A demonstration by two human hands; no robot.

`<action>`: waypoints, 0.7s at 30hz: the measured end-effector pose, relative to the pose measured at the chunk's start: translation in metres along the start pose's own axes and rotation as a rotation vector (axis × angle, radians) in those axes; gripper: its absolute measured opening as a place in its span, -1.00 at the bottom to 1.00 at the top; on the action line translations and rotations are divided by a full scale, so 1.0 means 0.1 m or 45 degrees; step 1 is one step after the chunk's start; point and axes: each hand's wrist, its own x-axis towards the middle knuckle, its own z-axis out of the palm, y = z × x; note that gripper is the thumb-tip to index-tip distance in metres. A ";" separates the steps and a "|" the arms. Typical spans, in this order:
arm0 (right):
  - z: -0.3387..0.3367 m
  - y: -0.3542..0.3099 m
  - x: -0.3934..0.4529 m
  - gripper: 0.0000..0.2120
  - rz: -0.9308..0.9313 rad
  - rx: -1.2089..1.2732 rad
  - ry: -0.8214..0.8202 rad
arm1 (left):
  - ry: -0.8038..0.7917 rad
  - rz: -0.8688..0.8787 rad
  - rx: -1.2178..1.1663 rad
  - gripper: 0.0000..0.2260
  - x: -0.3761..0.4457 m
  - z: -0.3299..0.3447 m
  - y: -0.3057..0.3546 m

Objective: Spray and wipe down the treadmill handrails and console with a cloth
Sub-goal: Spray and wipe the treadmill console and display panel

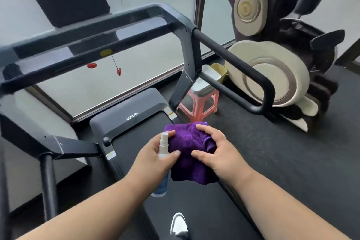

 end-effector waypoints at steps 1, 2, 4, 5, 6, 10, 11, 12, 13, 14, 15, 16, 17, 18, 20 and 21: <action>-0.03 -0.09 0.08 -0.39 0.004 -0.015 -0.022 | 0.013 -0.006 -0.008 -0.61 0.03 -0.04 0.08; -0.04 -0.18 0.14 -0.39 0.004 -0.033 -0.041 | 0.028 -0.016 -0.025 -0.61 0.06 -0.09 0.16; -0.05 -0.34 0.26 -0.39 -0.007 -0.061 -0.074 | 0.055 -0.036 -0.058 -0.62 0.10 -0.18 0.28; -0.04 -0.41 0.32 -0.39 -0.019 -0.073 -0.090 | 0.070 -0.040 -0.067 -0.62 0.12 -0.23 0.33; -0.04 -0.48 0.39 -0.38 -0.035 -0.083 -0.107 | 0.085 -0.041 -0.077 -0.62 0.14 -0.27 0.38; 0.00 -0.70 0.68 -0.38 -0.093 -0.082 -0.185 | 0.188 -0.061 -0.115 -0.64 0.29 -0.41 0.52; 0.00 -0.72 0.76 -0.38 -0.104 -0.083 -0.206 | 0.220 -0.070 -0.117 -0.64 0.34 -0.44 0.53; -0.01 -0.74 0.85 -0.38 -0.114 -0.083 -0.226 | 0.245 -0.078 -0.123 -0.63 0.40 -0.45 0.55; -0.02 -0.76 0.93 -0.38 -0.124 -0.082 -0.245 | 0.268 -0.087 -0.129 -0.63 0.46 -0.45 0.57; -0.04 -0.77 1.03 -0.38 -0.136 -0.080 -0.266 | 0.292 -0.092 -0.134 -0.63 0.53 -0.45 0.59; -0.06 -0.78 1.14 -0.38 -0.151 -0.079 -0.288 | 0.318 -0.098 -0.133 -0.63 0.61 -0.44 0.61; -0.09 -0.79 1.26 -0.39 -0.165 -0.079 -0.307 | 0.341 -0.101 -0.134 -0.63 0.70 -0.43 0.64; -0.11 -0.80 1.37 -0.40 -0.169 -0.077 -0.322 | 0.359 -0.109 -0.135 -0.63 0.77 -0.42 0.66; -0.14 -0.81 1.51 -0.41 -0.179 -0.072 -0.344 | 0.387 -0.114 -0.139 -0.63 0.87 -0.41 0.69; -0.19 -0.85 1.79 -0.41 -0.206 -0.070 -0.384 | 0.437 -0.128 -0.141 -0.63 1.05 -0.38 0.77; -0.23 -0.88 1.95 -0.41 -0.225 -0.071 -0.417 | 0.470 -0.131 -0.146 -0.63 1.15 -0.36 0.83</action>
